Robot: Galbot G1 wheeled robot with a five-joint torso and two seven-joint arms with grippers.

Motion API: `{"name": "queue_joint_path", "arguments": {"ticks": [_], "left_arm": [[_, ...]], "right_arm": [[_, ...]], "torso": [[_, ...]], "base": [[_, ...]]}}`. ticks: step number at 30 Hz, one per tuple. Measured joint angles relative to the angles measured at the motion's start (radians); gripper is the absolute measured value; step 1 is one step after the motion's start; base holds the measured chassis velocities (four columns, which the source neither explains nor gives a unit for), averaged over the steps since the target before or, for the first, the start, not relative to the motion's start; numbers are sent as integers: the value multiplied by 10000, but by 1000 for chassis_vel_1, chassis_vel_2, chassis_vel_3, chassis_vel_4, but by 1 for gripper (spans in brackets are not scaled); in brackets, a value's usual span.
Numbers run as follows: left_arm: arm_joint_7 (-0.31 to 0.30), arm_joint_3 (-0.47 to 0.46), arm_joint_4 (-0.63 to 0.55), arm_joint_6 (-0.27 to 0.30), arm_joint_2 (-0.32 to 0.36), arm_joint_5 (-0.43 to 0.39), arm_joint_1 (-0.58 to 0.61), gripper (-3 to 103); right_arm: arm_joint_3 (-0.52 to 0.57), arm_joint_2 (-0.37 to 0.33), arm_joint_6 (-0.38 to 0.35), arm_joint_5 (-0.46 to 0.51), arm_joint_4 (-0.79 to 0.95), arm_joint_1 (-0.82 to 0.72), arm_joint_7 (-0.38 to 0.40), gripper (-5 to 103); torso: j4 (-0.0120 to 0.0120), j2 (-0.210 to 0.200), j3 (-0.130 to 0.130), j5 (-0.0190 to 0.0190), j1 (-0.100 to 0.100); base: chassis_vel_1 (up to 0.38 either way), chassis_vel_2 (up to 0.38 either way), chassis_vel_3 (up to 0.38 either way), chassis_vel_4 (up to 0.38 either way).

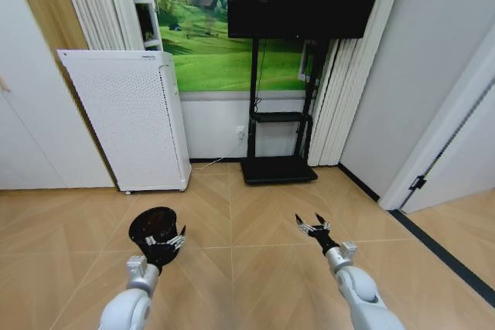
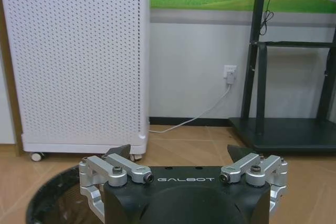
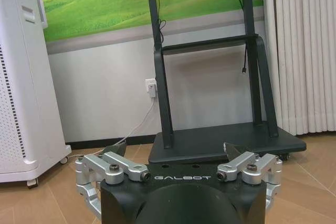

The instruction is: Pick up the trash bin and place the garbage on the floor into it.

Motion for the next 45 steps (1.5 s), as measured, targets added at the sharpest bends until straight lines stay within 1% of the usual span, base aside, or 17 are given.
{"name": "queue_joint_path", "arguments": {"ticks": [3, 10, 12, 15, 17, 18, 20, 21, 30, 39, 44, 45], "left_arm": [[-38, -105, -2, -21, -9, 155, 21, 100], [-110, -200, -40, -21, -3, 207, 65, 100], [-149, -287, -36, -16, 28, 150, 60, 100], [-156, -309, -25, -1, 51, 83, 32, 100], [-228, -267, 6, 53, 125, -169, -97, 100], [-228, -267, 6, 53, 125, -169, -97, 100], [-236, -206, 112, 68, 116, -226, -213, 100], [-236, -206, 112, 68, 116, -226, -213, 100], [-308, -58, 191, 100, 16, -305, -364, 100], [-317, -85, 208, 104, -89, -297, -341, 100], [-353, -130, 35, 127, -84, -331, -293, 100], [-354, -188, -62, 130, -34, -354, -222, 100]], "right_arm": [[17, 12, 3, -22, -48, -23, 38, 100], [51, 40, 16, -28, -52, -84, 103, 100], [93, 81, 39, -58, -25, -189, 139, 100], [123, 101, 61, -77, 21, -255, 161, 100], [237, 130, 68, -77, 279, -412, 266, 100], [237, 130, 68, -77, 279, -412, 266, 100], [284, 142, 58, -46, 393, -457, 324, 100], [284, 142, 58, -46, 393, -457, 324, 100], [355, 97, 40, 93, 386, -454, 440, 100], [376, -2, -43, 175, 520, -511, 524, 100], [520, 156, -124, 214, 685, -567, 592, 100], [573, 277, -123, 175, 724, -609, 598, 100]], "torso": [[-1, 83, 61, 1, 24], [1, 224, 174, 0, 51], [1, 356, 278, 1, 78], [0, 436, 340, 1, 96], [0, 672, 515, 1, 159], [0, 672, 515, 1, 159], [0, 818, 624, 1, 195], [0, 818, 624, 1, 195], [1, 1261, 936, 2, 328], [1, 1563, 1148, 2, 417], [0, 1723, 1254, 1, 470], [1, 1815, 1319, 1, 500]], "base": [[0, 0, 0, 0], [0, 0, 0, 0], [0, 0, 0, 0], [0, 0, 0, 0], [0, 0, 0, 0], [0, 0, 0, 0], [0, 0, 0, 0], [0, 0, 0, 0], [0, 0, 0, 0], [0, 0, 0, 0], [0, 0, 0, 0], [0, 0, 0, 0]]}}
